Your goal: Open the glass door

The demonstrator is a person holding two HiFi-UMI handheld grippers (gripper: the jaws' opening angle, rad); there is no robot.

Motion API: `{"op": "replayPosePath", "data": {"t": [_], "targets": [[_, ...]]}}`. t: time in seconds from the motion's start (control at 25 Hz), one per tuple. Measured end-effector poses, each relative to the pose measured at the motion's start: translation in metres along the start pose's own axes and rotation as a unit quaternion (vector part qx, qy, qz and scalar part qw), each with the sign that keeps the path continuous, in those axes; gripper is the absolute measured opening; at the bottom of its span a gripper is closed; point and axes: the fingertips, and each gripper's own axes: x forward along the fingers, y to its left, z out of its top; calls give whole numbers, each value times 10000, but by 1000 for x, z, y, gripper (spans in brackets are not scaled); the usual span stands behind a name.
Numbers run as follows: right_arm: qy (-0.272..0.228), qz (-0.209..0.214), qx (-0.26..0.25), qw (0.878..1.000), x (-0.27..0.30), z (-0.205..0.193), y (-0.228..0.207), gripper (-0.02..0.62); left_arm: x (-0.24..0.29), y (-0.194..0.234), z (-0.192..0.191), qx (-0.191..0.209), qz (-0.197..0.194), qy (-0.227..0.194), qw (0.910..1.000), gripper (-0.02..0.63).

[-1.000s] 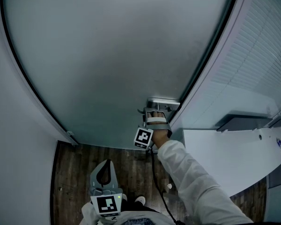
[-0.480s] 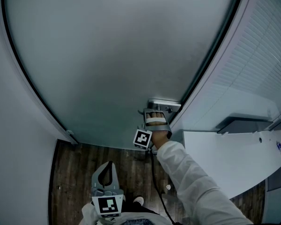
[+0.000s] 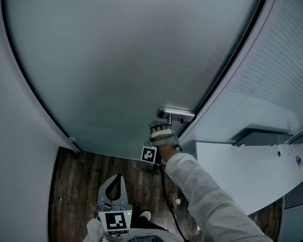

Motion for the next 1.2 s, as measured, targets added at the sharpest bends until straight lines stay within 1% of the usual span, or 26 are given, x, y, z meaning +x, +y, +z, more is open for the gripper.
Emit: {"op": "replayPosePath", "data": {"t": [0.08, 0.28, 0.44, 0.52, 0.76, 0.88, 1.08, 1.12, 1.2], "targets": [[36, -46, -81, 10000, 0, -1, 2, 95, 2, 2, 0, -26, 45, 21, 10000, 3], [23, -165, 53, 9998, -10, 4, 3, 95, 2, -1, -1, -8, 103, -38, 9999, 3], [16, -280, 107, 9995, -17, 5, 6, 95, 2, -17, 1, 80, -170, -21, 9998, 3], [-6, -304, 130, 9995, -23, 6, 4, 95, 0, -18, 1, 102, -224, 0, 9997, 3], [-22, -225, 242, 9995, -40, 6, 4, 95, -4, -11, 12, 131, -213, -35, 9997, 3], [-27, -136, 386, 9992, -51, 7, 2, 95, -9, -7, 17, 128, -244, -37, 9996, 3], [-36, 0, 605, 9982, -64, 11, 3, 97, -13, 5, 10, 248, -246, -59, 9994, 3], [-45, 22, 672, 9977, -65, 12, 4, 97, -13, 7, 8, 225, -247, -75, 9994, 3], [-97, 94, 973, 9952, -71, 14, 2, 97, -15, 12, 4, 154, -236, -100, 9996, 3]]}}
